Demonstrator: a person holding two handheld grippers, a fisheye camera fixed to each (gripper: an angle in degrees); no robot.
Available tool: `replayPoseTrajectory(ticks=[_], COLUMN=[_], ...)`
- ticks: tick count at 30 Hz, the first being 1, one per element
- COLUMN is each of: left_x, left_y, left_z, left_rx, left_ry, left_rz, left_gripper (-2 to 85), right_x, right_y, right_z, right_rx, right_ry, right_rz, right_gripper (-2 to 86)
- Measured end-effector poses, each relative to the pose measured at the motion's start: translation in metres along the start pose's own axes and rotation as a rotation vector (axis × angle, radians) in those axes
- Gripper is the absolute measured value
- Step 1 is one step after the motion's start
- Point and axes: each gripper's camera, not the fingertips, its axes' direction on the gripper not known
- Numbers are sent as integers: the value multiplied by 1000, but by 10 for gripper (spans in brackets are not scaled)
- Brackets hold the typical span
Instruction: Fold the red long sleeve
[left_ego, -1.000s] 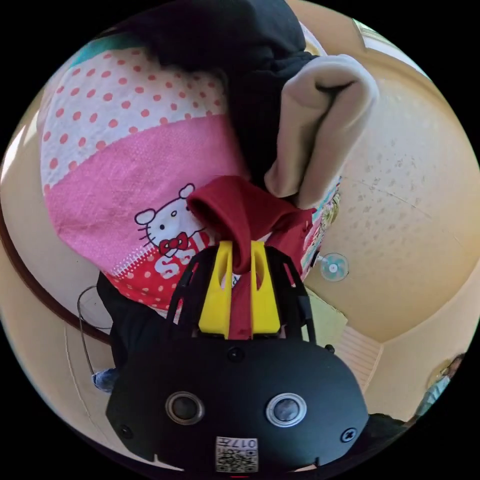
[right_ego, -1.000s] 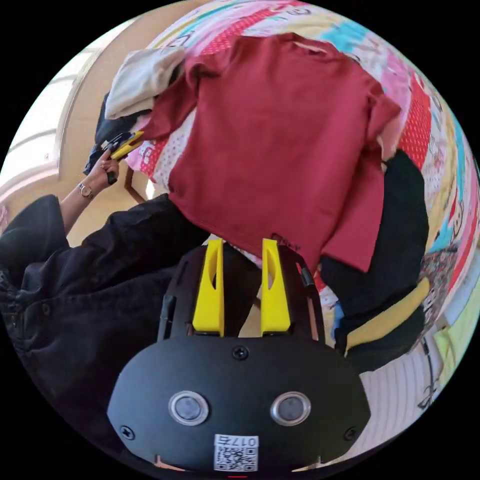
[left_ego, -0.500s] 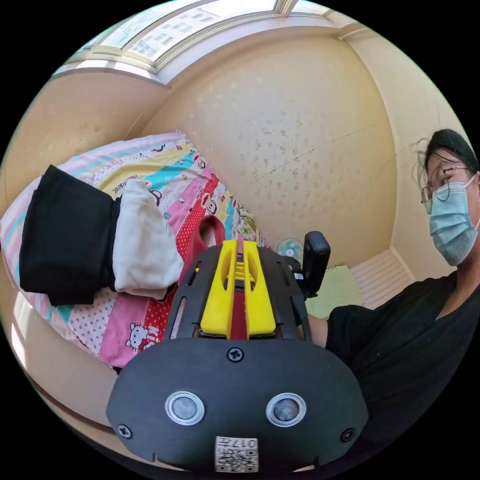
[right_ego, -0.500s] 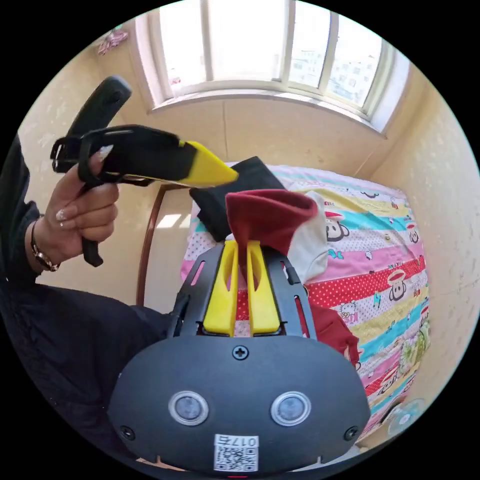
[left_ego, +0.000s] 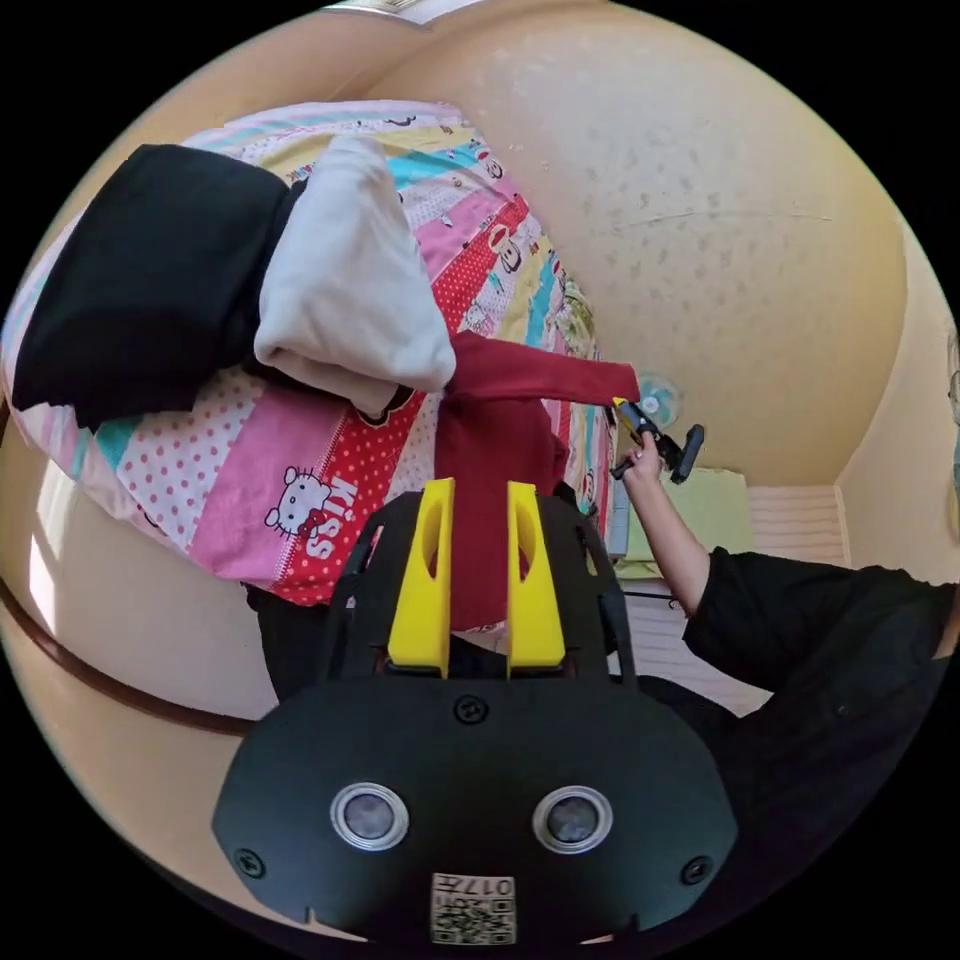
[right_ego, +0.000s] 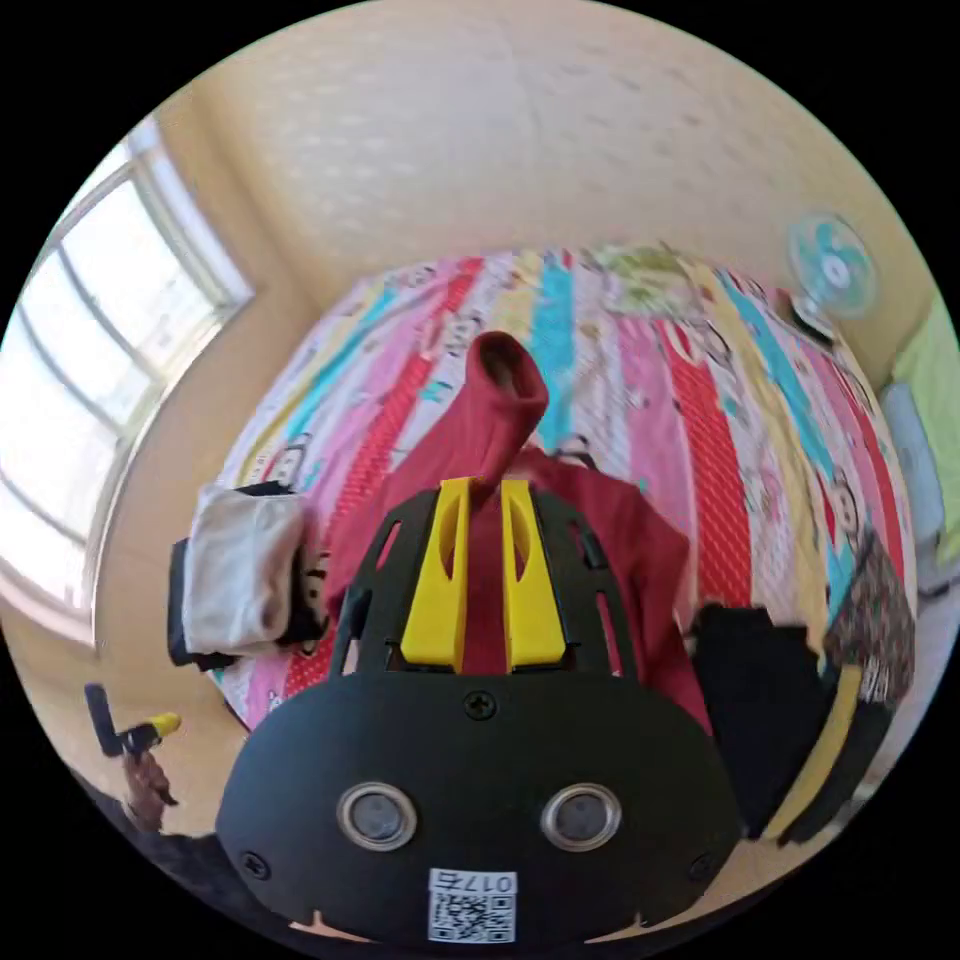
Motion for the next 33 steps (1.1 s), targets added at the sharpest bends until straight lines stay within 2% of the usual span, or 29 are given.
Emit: replayPoseTrajectory(ticks=[2,4,6,10,13,14,15,16,17,19,21,22,24,26,28,30,33], left_x=[-2,-7,-9,-12,-18,-11,-7,3,14,35,60,73,89,99,86,68,68], left_y=[-6,-11,-14,-14,-14,-21,-25,-33,-40,-46,-51,-51,-46,-28,-10,6,24], left_z=[42,73,103,186,236,241,245,250,256,246,217,196,172,164,167,162,134], left_rx=[-117,-197,-249,-411,-502,-511,-536,-606,-716,-792,-766,-735,-679,-692,-707,-717,-578], left_ry=[-78,-98,-89,-212,-214,-308,-351,-396,-332,-281,-278,-252,-313,-514,-613,-674,-529], left_rz=[9,-16,-31,-75,-157,-146,-132,-88,-32,43,126,129,109,140,37,-143,-294], left_gripper=[108,116,125,136,148,127,116,76,46,21,10,6,4,6,8,12,22], right_x=[77,108,125,143,153,156,157,156,156,152,141,130,111,97,99,109,136], right_y=[42,73,105,183,235,255,261,258,246,228,216,215,222,242,251,241,188], right_z=[17,9,1,-4,14,30,35,31,23,11,-10,-26,-50,-66,-68,-82,-129], right_rx=[-96,-143,-227,-505,-716,-841,-885,-865,-861,-878,-889,-894,-894,-927,-968,-924,-686], right_ry=[98,56,18,29,12,-22,-31,-42,-44,-109,-192,-207,-193,-262,-337,-295,-212], right_rz=[219,262,256,167,109,82,73,58,45,31,-8,-61,-159,-186,-126,-55,46], right_gripper=[55,63,77,107,109,100,92,76,52,33,26,23,22,23,27,41,82])
